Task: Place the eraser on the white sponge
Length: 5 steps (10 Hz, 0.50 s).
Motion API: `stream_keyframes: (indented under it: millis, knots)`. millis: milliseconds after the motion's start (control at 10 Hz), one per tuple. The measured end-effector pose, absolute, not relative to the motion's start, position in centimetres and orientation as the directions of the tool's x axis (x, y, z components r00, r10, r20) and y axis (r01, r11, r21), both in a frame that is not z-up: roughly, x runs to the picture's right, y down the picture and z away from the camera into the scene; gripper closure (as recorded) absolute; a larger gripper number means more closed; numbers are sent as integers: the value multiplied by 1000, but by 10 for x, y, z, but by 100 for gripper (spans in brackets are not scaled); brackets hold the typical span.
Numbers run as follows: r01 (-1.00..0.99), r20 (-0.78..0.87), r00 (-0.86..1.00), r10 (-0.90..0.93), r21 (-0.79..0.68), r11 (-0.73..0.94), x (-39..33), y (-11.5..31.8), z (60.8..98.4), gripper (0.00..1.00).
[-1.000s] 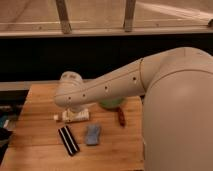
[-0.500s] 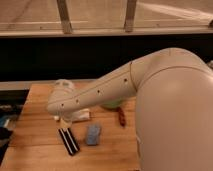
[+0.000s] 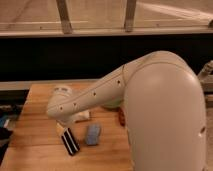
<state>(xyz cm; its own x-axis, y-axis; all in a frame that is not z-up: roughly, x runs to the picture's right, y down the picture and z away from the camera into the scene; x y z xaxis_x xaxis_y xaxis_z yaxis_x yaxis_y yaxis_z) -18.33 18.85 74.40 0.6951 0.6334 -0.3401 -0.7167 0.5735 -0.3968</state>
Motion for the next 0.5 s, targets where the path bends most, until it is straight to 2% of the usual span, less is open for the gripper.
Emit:
stream_keyframes:
  millis: [500]
  knots:
    - [-715,-371,699,611,-354,603,-202,214,762,20]
